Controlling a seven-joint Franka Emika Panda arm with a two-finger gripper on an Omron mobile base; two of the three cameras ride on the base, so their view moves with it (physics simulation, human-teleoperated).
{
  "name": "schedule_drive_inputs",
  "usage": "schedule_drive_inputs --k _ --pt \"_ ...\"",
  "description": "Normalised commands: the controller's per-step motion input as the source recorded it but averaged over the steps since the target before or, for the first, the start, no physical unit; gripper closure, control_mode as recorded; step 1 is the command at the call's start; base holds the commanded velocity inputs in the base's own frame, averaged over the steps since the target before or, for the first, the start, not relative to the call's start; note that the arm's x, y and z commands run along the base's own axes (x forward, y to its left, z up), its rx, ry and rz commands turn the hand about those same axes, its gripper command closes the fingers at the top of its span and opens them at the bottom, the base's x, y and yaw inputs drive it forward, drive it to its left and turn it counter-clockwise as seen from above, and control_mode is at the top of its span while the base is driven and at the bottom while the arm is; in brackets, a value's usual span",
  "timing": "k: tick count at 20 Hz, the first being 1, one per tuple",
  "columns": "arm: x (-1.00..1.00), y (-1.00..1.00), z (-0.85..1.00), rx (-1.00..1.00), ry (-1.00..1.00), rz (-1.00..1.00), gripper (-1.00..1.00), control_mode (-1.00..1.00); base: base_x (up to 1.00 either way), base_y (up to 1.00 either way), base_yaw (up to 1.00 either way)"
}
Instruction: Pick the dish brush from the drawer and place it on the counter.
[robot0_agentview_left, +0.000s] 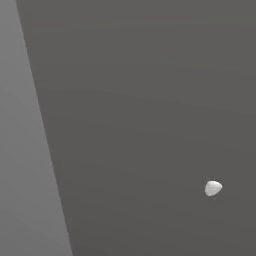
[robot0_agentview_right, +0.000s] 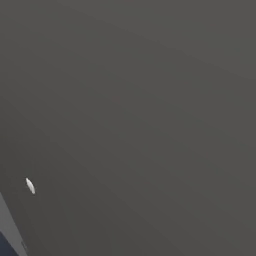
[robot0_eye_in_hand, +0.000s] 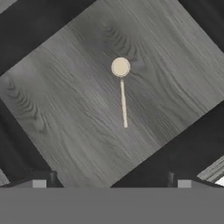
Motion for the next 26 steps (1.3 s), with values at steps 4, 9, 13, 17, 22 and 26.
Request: schedule_drive_inputs --k 4,9,13,17,22,26 --pt "0.6 0.01 -0.8 -0.03 -0.04 0.01 -1.0 -1.0 0.0 0.0 0.0" --pt "0.58 0.0 -0.89 -0.06 -0.03 0.0 -1.0 -1.0 0.0 0.0 0.0" --pt "0.46 0.0 -0.99 -0.02 0.0 0.0 -1.0 -1.0 0.0 0.0 0.0" --pt "0.19 -0.03 -0.91 0.0 0.0 0.0 -1.0 -1.0 0.0 0.0 0.0" --pt "0.01 -0.04 -0.72 0.0 0.0 0.0 -1.0 -1.0 0.0 0.0 0.0" --pt "0.01 0.0 -0.57 0.0 0.0 0.0 -1.0 -1.0 0.0 0.0 0.0"
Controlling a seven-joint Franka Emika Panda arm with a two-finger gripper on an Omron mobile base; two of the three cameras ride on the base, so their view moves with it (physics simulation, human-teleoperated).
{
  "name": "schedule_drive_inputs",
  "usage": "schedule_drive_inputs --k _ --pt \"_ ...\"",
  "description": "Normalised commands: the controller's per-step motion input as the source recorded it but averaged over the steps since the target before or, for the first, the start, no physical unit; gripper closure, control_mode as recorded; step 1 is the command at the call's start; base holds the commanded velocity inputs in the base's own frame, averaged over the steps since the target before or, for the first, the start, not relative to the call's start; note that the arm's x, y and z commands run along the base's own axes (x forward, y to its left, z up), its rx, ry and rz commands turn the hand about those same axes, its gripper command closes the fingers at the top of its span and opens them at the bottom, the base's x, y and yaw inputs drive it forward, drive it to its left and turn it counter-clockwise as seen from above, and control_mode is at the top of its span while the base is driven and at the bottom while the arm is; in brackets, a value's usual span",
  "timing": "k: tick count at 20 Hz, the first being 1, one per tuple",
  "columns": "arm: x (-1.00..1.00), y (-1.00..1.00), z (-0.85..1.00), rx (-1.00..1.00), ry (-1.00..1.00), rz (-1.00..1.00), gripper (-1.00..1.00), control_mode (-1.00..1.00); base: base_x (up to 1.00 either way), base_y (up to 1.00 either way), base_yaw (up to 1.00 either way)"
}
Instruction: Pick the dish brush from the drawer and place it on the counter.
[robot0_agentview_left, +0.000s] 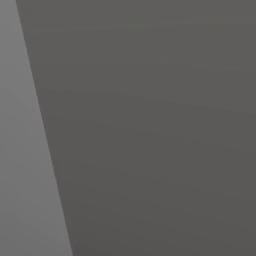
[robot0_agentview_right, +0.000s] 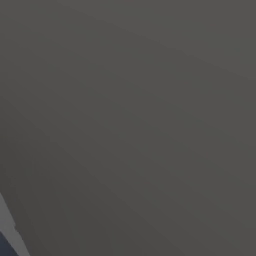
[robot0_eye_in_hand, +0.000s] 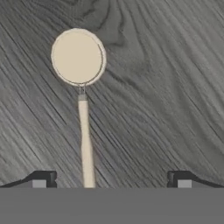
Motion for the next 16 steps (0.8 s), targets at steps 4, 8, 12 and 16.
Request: schedule_drive_inputs --k 4,8,12,16 --pt "0.05 0.0 -0.41 0.0 0.0 0.0 -1.0 -1.0 0.0 0.0 0.0" --pt "0.12 0.04 -0.51 0.0 0.0 0.0 -1.0 -1.0 0.0 0.0 0.0" --pt "0.25 0.16 -0.71 0.0 0.0 0.0 -1.0 -1.0 0.0 0.0 0.0" --pt "0.24 0.19 -0.84 -0.02 0.04 0.0 1.0 -1.0 0.0 0.0 0.0"
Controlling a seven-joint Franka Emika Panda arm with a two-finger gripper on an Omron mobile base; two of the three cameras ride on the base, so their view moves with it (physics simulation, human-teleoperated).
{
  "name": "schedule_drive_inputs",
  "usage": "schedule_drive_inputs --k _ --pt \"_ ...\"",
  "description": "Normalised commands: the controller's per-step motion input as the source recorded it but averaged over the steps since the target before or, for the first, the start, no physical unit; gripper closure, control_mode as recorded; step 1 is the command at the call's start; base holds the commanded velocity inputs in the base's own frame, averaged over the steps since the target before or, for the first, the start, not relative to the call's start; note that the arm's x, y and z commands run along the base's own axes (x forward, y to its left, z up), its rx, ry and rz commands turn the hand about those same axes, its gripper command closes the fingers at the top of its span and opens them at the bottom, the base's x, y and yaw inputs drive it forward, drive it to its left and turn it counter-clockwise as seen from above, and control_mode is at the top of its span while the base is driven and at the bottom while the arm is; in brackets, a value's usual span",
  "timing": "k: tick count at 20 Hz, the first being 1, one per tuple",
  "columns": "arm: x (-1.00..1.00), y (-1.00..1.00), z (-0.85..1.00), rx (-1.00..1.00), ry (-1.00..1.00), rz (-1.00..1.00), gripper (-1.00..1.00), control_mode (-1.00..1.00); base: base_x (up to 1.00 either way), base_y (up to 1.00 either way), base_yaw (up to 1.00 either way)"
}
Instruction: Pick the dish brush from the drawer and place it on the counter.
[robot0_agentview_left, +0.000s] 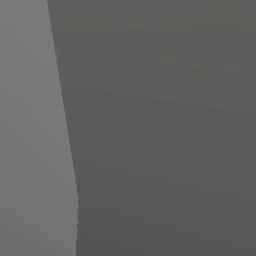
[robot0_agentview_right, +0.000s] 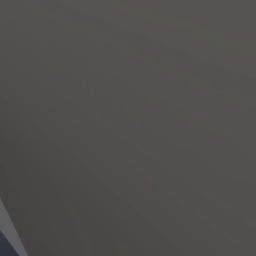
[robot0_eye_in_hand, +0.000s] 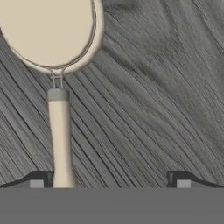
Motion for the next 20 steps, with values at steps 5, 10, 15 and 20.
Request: schedule_drive_inputs --k 5,10,15,20 --pt "0.01 0.05 -0.77 -0.01 0.02 0.0 1.0 -1.0 0.0 0.0 0.0" --pt "-0.41 -0.44 -0.81 0.0 0.01 0.0 1.0 -1.0 0.0 0.0 0.0" --pt "-0.66 -0.56 -0.81 0.0 0.05 -0.01 1.0 -1.0 0.0 0.0 0.0" --pt "-0.79 -0.25 -0.44 0.0 -0.02 0.0 1.0 -1.0 0.0 0.0 0.0"
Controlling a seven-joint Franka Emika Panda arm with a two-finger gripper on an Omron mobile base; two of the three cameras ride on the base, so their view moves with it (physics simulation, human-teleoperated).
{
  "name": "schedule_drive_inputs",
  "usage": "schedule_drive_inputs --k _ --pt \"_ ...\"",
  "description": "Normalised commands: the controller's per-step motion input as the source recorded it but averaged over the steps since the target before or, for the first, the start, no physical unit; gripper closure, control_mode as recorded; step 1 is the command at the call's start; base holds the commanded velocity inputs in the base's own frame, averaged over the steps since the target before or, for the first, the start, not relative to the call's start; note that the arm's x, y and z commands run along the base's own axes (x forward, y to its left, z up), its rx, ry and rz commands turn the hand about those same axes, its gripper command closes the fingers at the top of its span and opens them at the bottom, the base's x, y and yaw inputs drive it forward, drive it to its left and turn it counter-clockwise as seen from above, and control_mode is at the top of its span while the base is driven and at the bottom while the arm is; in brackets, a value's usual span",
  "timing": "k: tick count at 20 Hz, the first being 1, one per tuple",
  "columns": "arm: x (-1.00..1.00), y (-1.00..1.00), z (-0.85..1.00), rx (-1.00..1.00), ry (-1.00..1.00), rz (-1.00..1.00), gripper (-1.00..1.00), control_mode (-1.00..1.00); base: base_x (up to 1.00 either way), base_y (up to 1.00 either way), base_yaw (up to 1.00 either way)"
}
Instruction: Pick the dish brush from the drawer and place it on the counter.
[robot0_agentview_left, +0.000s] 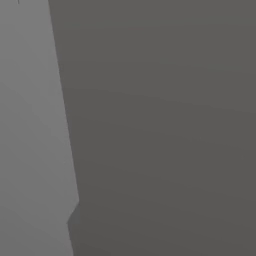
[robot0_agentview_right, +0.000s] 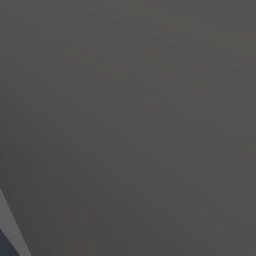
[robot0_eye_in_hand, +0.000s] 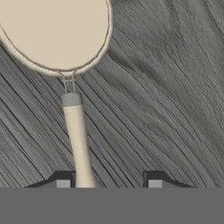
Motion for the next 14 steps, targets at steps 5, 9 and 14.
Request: schedule_drive_inputs --k 5,9,14 --pt "-0.72 0.0 -0.03 -0.06 -0.23 0.01 1.0 -1.0 0.0 0.0 0.0" --pt "-0.54 0.0 0.06 -0.11 -0.27 0.06 1.0 -1.0 0.0 0.0 0.0" --pt "-0.13 0.0 0.88 -0.03 -0.3 0.07 1.0 -1.0 0.0 0.0 0.0"
